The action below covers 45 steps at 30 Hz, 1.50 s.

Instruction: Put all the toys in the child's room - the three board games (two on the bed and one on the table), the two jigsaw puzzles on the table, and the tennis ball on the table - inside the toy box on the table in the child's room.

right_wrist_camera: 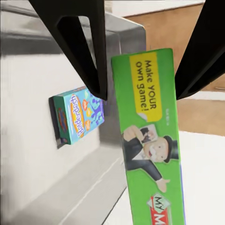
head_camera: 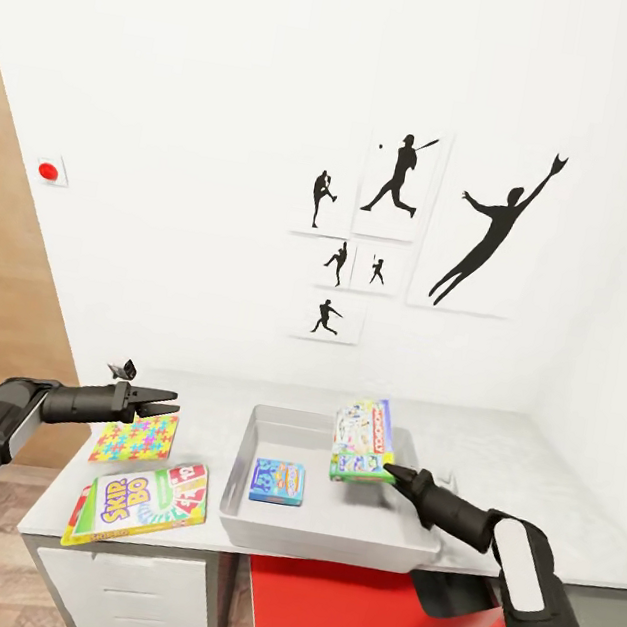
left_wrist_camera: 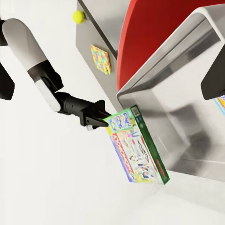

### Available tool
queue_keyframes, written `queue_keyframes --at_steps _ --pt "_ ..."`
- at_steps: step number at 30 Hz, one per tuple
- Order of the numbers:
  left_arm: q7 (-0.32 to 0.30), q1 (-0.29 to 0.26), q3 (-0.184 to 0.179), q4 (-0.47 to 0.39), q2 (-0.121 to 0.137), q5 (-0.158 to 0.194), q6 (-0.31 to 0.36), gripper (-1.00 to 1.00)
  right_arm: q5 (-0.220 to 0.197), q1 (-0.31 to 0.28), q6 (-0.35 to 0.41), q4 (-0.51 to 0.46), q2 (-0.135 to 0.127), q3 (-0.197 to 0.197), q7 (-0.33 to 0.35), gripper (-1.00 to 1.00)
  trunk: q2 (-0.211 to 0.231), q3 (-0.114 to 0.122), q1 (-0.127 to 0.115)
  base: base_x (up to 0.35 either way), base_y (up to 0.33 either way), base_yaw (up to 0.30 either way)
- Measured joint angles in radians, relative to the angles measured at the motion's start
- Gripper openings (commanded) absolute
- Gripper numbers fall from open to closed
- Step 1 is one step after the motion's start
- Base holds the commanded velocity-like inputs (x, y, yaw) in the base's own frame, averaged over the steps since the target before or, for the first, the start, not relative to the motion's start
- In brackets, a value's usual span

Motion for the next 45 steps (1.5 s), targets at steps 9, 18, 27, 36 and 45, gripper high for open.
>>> queue_keyframes --at_steps 9,18,27,36,45 --pt "0.0 0.0 0.0 0.0 0.003 0.0 0.0 1.0 -0.013 -0.04 0.001 0.096 -0.001 0.003 -0.127 -1.0 0.0 0.0 0.0 0.0 0.0 0.0" --pt "0.0 0.0 0.0 0.0 0.003 0.001 0.0 1.0 -0.002 -0.07 0.001 0.125 -0.001 0.001 -0.252 -1.0 0.0 0.0 0.0 0.0 0.0 0.0" --pt "0.0 0.0 0.002 0.0 0.007 0.001 -0.001 1.0 -0.001 -0.145 0.001 0.234 0.009 0.0 -0.338 -1.0 0.0 0.0 0.0 0.0 0.0 0.0" --pt "0.0 0.0 0.005 0.0 0.009 0.001 -0.002 1.0 0.013 -0.235 -0.001 0.351 0.018 0.002 -0.437 -1.0 0.0 0.0 0.0 0.0 0.0 0.0" --pt "0.0 0.0 0.006 0.0 0.009 0.001 -0.002 1.0 0.012 -0.254 -0.004 0.364 0.019 0.002 -0.476 -1.0 0.0 0.0 0.0 0.0 0.0 0.0"
